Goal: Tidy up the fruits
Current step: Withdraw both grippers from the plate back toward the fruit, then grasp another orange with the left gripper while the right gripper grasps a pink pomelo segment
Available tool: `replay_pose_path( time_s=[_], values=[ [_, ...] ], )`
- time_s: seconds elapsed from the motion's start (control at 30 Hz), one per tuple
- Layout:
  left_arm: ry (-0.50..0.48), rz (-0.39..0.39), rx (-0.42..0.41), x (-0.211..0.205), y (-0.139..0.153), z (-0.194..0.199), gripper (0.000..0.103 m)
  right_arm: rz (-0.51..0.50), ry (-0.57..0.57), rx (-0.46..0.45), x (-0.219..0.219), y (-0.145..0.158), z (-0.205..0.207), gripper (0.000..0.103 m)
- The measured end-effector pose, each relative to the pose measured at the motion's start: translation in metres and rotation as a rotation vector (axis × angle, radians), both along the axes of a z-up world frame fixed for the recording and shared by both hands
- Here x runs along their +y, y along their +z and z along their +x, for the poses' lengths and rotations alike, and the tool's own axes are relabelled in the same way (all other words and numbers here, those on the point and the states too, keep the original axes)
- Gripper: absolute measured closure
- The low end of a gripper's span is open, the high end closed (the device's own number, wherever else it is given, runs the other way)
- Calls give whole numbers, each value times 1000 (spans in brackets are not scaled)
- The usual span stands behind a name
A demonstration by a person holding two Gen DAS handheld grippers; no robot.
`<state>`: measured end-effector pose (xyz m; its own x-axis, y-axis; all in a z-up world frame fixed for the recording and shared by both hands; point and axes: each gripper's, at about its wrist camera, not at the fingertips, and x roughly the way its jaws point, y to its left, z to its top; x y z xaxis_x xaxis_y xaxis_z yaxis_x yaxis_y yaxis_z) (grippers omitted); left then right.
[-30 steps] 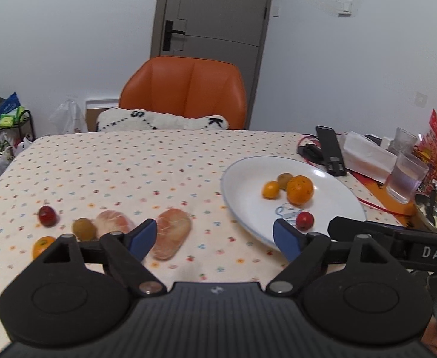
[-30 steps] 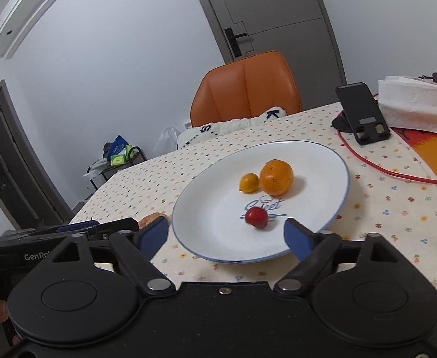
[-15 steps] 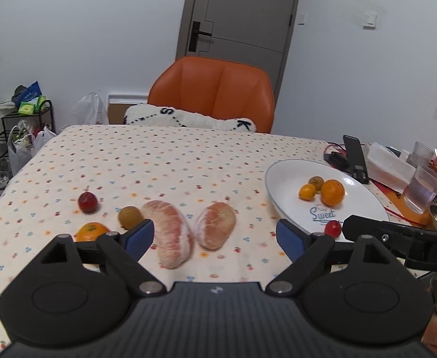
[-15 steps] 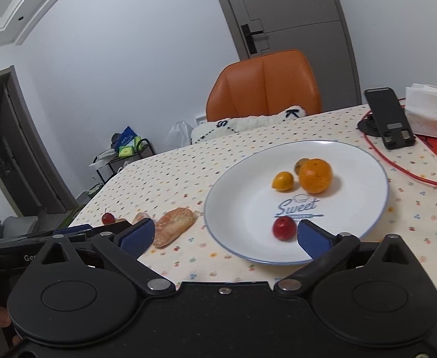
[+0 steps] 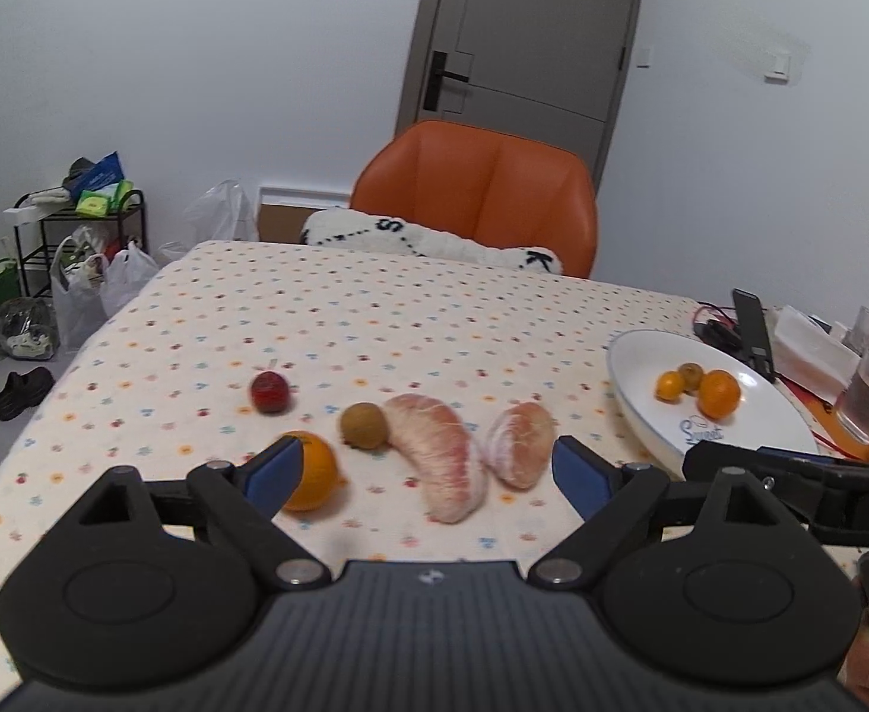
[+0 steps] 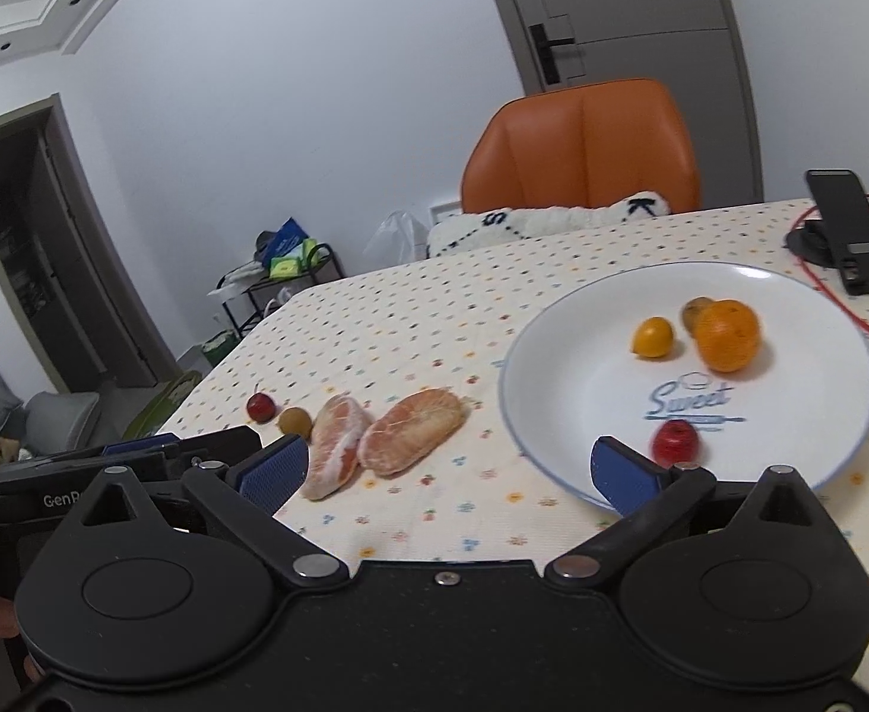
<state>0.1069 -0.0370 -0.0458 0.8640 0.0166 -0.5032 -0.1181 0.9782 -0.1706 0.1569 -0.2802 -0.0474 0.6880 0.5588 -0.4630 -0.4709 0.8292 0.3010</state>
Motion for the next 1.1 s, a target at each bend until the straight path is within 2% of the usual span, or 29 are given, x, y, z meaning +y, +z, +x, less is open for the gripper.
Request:
replay_pose_path(
  time_s=[0.27, 0.37, 0.53, 0.77, 0.93, 1.1],
  values=[
    [39, -21, 11, 26, -6, -2, 13, -30, 45, 9, 27, -1, 3, 2],
    [49, -29, 16, 35, -8, -2, 13, -44, 51, 16, 36, -3, 6, 7],
    [66, -37, 24, 50, -11, -5, 13, -52, 35, 37, 48, -7, 11, 23],
    [90, -53, 30, 71, -17, -9, 14, -96, 21, 21, 68, -11, 15, 36],
    [97, -65, 26, 81, -21, -10, 14, -137, 1, 20, 78, -15, 20, 51],
    [92, -74, 23, 86, -23, -9, 14, -153, -13, 37, 83, -19, 25, 55]
  ],
)
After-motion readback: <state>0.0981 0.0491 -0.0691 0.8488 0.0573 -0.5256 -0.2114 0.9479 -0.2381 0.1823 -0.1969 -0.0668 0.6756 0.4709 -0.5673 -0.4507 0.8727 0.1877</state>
